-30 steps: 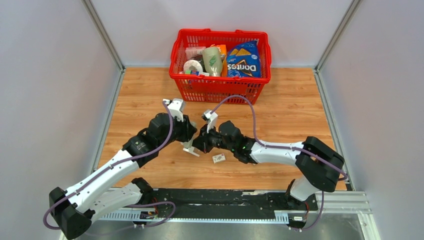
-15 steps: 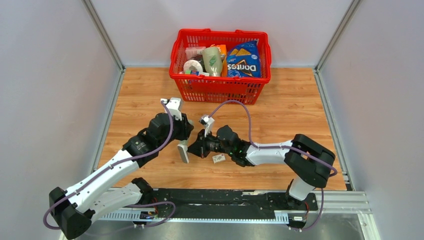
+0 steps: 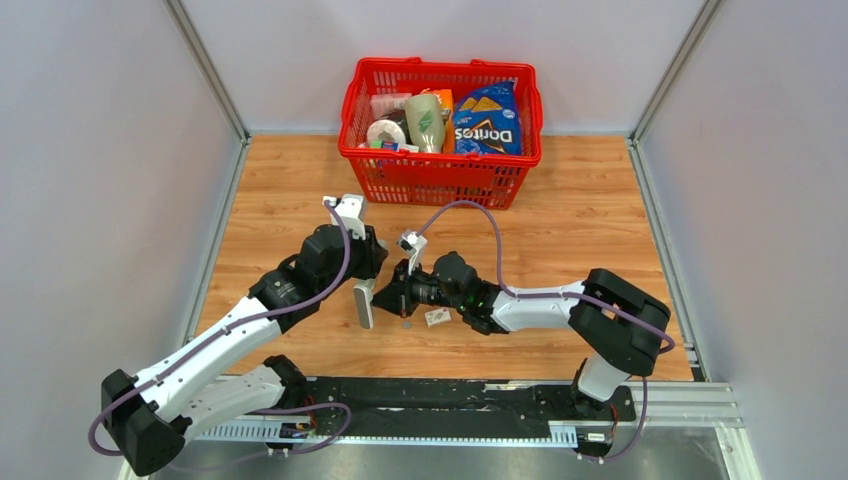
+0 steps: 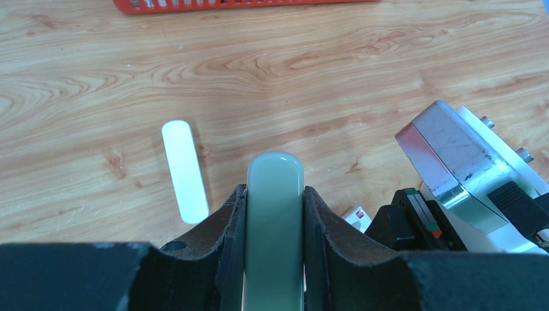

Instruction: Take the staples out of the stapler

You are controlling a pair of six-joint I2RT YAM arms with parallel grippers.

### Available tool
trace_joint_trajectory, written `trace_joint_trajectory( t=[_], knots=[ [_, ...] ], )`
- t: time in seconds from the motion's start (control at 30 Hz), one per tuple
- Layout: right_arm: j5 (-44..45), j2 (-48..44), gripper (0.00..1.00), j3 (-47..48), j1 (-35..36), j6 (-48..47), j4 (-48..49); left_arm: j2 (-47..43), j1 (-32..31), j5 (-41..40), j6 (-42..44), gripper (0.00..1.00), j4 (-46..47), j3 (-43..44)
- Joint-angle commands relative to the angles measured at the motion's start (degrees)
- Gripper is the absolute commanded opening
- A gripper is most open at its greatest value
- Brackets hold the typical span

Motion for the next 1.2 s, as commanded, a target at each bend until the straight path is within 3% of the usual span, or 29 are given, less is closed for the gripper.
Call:
trace_joint_trajectory(
  t=[0.0, 0.47, 0.8, 0.97, 1.17],
  knots=[
    [-5.2, -2.3, 0.0, 0.2, 2.7, 0.1, 1.2, -0.4, 0.4, -3.2, 1.1, 0.0, 8.2, 1.4],
    [5.4, -12.5, 0.0, -0.1, 2.3, -8.0, -15.2, -2.1, 0.4, 4.9, 1.5, 0.0, 1.9, 6.3],
    [22.5, -25.2, 0.0, 1.3, 2.2, -15.4, -36.7, -4.9, 0.4, 6.9, 1.8, 0.0, -0.9, 9.5],
    [18.2, -28.4, 0.0, 2.5, 2.4, -14.3, -42.1, -5.2, 0.4, 6.8, 2.4, 0.0, -0.2, 10.7],
    [7.5, -29.2, 0.0, 1.7, 5.7, -12.3, -37.0, -3.6, 0.4, 8.3, 2.6, 0.0, 1.0, 12.6]
  ],
)
